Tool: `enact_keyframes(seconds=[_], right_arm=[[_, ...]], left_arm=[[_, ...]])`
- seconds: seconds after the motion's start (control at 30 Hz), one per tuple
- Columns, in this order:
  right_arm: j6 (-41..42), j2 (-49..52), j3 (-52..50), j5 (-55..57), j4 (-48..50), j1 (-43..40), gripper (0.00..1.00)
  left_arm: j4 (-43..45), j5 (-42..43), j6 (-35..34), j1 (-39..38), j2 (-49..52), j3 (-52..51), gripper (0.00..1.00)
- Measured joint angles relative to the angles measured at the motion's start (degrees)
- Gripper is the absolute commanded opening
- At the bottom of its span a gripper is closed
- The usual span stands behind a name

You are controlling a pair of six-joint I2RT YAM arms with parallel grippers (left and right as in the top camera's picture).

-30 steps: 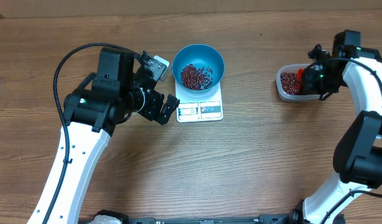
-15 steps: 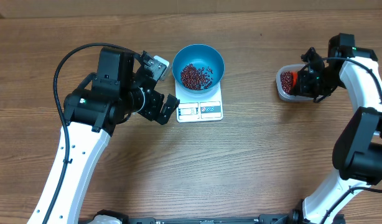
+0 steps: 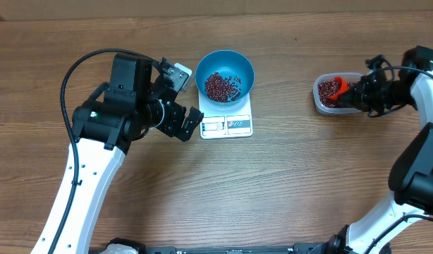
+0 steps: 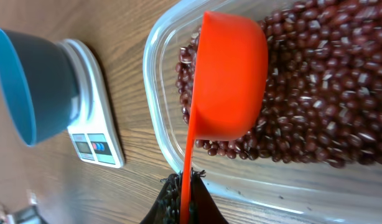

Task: Scoop item into bowl and weigh 150g on scale
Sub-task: 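Scoop beans and lift the red scoop out of the tub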

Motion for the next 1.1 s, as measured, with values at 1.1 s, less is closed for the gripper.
enact_keyframes(seconds=[1.1], right_arm=[[-14.4, 0.1, 0.0, -24.7, -13.5, -11.4, 0.04]], left_arm=[[0.0, 0.0, 0.0, 0.0, 0.0, 0.0, 1.00]])
